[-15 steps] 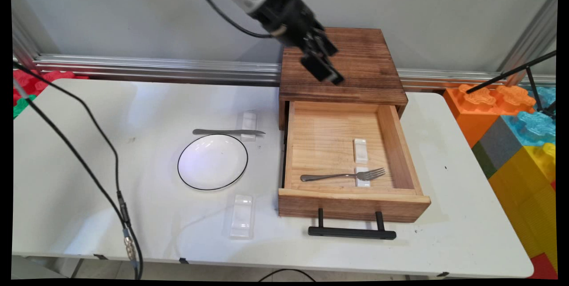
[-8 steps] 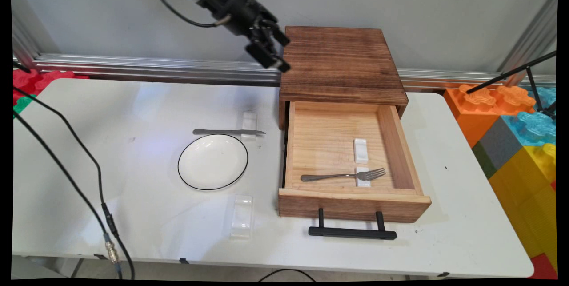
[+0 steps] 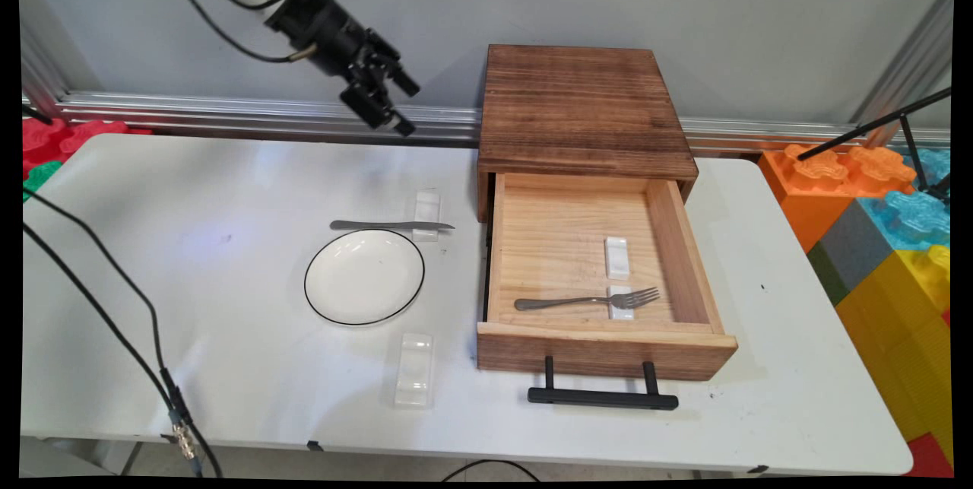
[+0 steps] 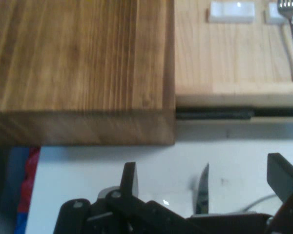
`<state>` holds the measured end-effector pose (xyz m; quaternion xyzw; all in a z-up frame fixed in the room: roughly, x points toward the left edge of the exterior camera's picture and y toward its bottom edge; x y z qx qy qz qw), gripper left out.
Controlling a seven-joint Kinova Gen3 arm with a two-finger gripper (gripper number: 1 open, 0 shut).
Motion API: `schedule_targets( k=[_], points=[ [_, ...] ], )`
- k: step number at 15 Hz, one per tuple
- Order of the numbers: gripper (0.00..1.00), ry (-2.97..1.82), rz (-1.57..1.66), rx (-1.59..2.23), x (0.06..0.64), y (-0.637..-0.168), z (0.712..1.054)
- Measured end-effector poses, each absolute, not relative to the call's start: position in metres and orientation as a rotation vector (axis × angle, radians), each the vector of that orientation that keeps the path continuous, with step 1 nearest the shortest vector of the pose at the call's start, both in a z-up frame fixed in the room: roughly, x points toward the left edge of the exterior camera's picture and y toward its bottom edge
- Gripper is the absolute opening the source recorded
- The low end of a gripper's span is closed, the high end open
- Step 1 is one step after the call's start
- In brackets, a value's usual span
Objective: Pick up the knife from the left of the white plate
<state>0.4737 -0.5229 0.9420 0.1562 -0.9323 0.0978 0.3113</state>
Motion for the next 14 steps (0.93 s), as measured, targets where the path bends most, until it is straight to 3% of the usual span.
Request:
schedule_targets(
  k=[6, 14],
  points=[
    [1.00, -2.496, 0.189, 0.436, 0.505, -0.515, 0.903],
    [1.00, -2.585, 0.148, 0.535, 0.505, -0.531, 0.875]
  ],
)
